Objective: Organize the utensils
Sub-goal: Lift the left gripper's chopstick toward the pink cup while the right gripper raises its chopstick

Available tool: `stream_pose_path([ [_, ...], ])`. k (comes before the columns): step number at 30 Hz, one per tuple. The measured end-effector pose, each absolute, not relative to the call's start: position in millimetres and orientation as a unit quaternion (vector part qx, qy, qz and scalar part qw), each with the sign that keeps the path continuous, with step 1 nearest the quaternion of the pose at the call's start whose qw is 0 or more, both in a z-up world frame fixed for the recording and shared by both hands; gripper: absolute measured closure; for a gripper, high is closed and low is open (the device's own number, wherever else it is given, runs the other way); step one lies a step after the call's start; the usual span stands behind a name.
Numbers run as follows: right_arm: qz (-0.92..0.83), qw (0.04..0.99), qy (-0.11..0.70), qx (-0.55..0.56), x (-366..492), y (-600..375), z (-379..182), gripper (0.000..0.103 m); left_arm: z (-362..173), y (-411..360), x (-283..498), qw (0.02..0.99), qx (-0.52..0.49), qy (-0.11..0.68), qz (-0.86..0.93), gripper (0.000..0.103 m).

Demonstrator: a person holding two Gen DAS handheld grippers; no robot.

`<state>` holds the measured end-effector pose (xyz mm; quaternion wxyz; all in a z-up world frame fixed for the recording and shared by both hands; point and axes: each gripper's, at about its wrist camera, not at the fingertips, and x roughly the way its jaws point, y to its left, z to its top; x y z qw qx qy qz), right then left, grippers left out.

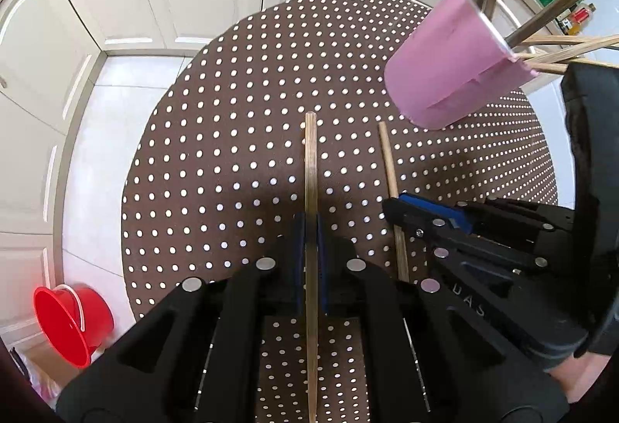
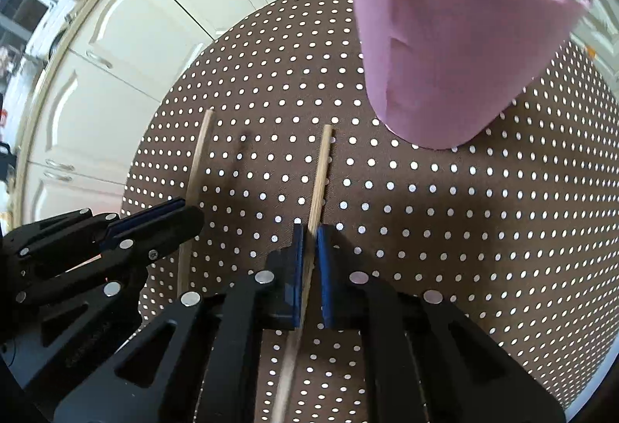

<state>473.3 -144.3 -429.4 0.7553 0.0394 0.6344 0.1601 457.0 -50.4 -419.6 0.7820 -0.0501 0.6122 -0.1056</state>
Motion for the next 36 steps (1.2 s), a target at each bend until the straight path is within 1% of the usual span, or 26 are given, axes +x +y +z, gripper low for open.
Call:
stream_pose_path([
  [3,0.164,0.758,0.629,0.05,469.3,-149.8,-423.6,0.098,-410.7,-54.9,460.5,0.786,-0.049,0.606,-0.113,0.097],
  [9,0.171,0.778,0.601,0.069,453.7,-153.2,-390.7,0.098,-390.3,-59.2,460.8,0.797,-0.048,0.588,-0.126,0.097],
  [19,0.169,0.827,0.528,0.091,420.7,-158.4,-322.0,0.098,-325.4,-57.1,432.7,0.828,-0.043,0.537,-0.158,0.097],
  [36,0.148,0.881,0.442,0.082,369.8,-162.7,-257.9,0.098,-234.7,-63.2,385.4,0.87,-0.019,0.443,-0.216,0.097],
])
